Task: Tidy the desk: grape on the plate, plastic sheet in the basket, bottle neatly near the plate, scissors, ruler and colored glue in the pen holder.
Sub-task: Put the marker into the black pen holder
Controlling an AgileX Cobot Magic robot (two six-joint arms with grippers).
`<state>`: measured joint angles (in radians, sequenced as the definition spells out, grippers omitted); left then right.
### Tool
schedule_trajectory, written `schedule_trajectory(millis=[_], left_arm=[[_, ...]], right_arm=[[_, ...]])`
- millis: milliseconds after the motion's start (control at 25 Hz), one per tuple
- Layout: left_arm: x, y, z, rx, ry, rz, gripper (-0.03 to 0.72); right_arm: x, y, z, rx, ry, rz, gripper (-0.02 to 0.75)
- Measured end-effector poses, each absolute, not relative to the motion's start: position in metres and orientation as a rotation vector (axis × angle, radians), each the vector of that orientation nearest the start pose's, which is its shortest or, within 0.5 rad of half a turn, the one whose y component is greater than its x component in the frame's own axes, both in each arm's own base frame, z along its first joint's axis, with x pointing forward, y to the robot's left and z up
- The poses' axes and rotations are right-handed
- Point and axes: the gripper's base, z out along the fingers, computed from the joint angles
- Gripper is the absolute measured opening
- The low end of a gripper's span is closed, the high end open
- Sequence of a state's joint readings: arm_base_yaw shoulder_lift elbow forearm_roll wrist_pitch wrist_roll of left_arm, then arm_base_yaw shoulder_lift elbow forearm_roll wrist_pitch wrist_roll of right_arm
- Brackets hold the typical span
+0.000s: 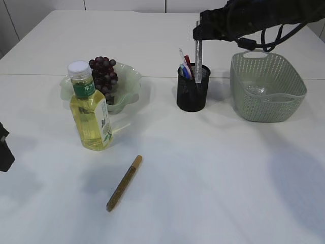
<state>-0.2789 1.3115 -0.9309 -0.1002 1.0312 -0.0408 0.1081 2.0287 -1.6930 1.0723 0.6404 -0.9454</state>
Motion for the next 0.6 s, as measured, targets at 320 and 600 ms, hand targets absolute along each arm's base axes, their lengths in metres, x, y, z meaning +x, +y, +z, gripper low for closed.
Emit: schedule_trajectory(millis=[320,600], left_arm=[[0.222,-0.072,0.266,0.286,2.893,-0.19,0.415],[0.223,-0.072,0.267,0.285,2.889,-0.191,0.415]], right_arm=[[0.474,0.093,0.285,-0.436,1.941,0.524,0.141],[0.484,0.09,0.281,-0.428,1.857,0.452,0.141]])
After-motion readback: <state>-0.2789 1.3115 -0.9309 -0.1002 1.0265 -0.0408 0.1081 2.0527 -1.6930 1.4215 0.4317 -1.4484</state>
